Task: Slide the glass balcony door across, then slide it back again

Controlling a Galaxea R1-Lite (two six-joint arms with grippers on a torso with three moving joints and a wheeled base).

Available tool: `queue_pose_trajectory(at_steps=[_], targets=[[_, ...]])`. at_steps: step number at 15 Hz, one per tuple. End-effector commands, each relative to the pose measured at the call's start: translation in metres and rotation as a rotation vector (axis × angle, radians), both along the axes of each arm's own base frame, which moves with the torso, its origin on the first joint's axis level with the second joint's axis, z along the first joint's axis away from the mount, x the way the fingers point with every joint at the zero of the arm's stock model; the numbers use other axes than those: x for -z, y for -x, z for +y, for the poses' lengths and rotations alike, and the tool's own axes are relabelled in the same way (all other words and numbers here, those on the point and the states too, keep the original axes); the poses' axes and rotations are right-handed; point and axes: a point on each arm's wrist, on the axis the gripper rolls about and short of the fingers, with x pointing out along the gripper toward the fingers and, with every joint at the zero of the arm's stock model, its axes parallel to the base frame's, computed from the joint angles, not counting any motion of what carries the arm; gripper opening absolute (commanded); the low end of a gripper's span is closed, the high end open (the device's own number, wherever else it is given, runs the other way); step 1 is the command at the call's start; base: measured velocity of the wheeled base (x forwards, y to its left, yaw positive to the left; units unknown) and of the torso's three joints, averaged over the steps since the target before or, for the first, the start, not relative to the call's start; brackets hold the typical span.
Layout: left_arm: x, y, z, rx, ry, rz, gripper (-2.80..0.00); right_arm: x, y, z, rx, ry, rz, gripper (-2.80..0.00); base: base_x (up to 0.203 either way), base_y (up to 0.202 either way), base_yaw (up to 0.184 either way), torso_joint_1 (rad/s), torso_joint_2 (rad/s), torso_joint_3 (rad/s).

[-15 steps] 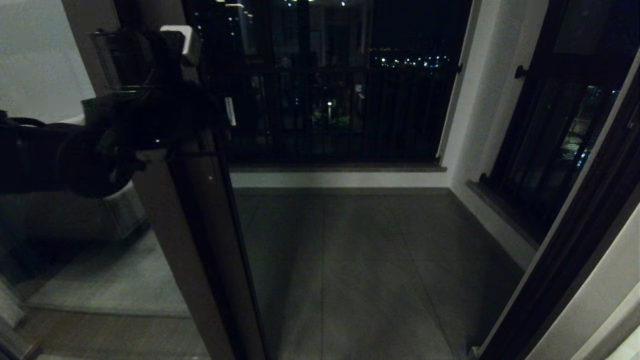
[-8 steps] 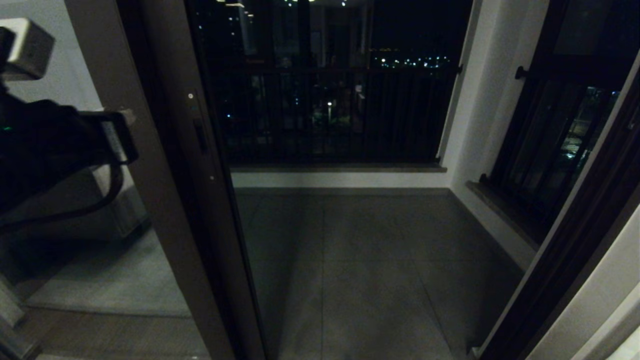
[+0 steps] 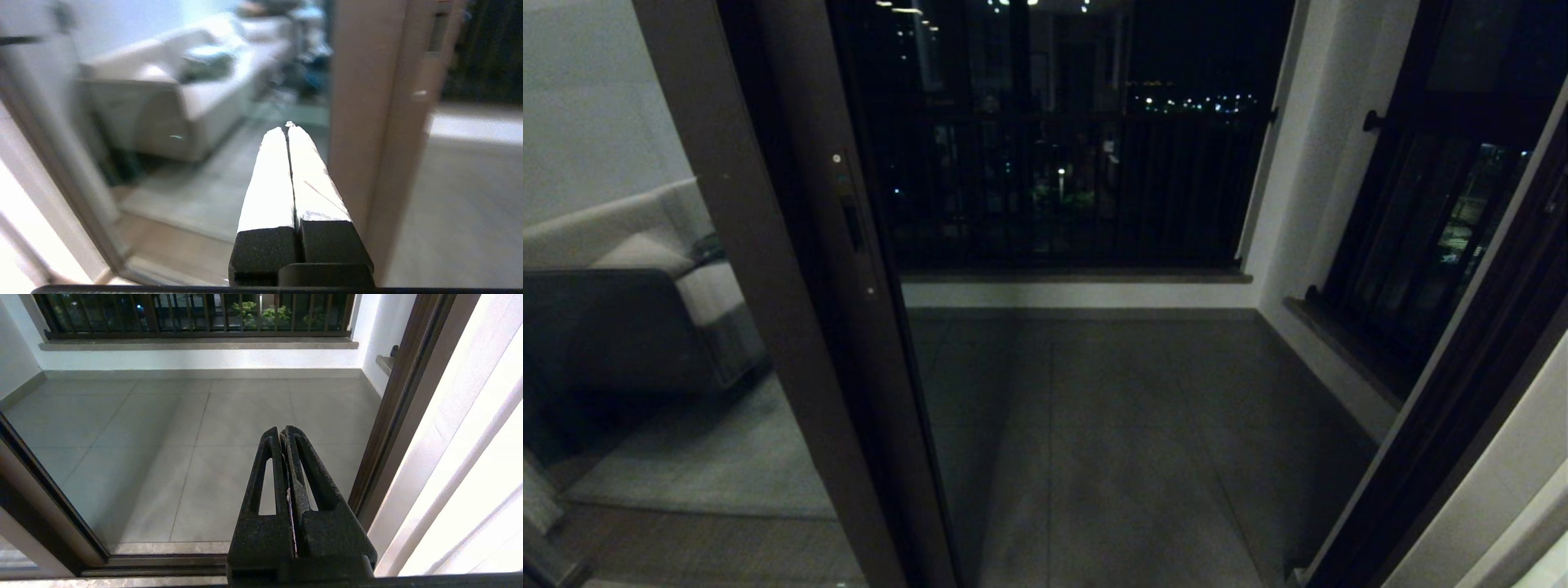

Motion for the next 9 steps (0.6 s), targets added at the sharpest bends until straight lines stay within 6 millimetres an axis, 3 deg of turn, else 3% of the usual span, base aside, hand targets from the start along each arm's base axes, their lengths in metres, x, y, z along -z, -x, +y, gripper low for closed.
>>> queue_pose_trajectory(at_steps=[1,4,5,7,9], targets=[[0.03,0.038,-0.001,-0.041,-0.014,-0.121,-2.8,0.0,0.0,0.0,0.0,0.0,0.001,-2.8,0.0,0.0,0.0,0.0,0.0,0.0],[0.061,0.027,-0.001,-0.045,-0.016,-0.146,-2.8,0.0,0.0,0.0,0.0,0.0,0.001,-2.8,0.0,0.0,0.0,0.0,0.0,0.0],[0.076,0.024,-0.002,0.026,-0.022,-0.147,-2.8,0.0,0.0,0.0,0.0,0.0,0.001,-2.8,0.0,0.0,0.0,0.0,0.0,0.0],[0.096,0.03,-0.004,0.204,0.078,-0.165,-2.8,0.0,0.0,0.0,0.0,0.001,0.001,-2.8,0.0,0.0,0.0,0.0,0.0,0.0],[0.107,0.041,-0.005,0.248,0.093,-0.155,-2.8,0.0,0.0,0.0,0.0,0.0,0.001,-2.8,0.0,0.0,0.0,0.0,0.0,0.0]])
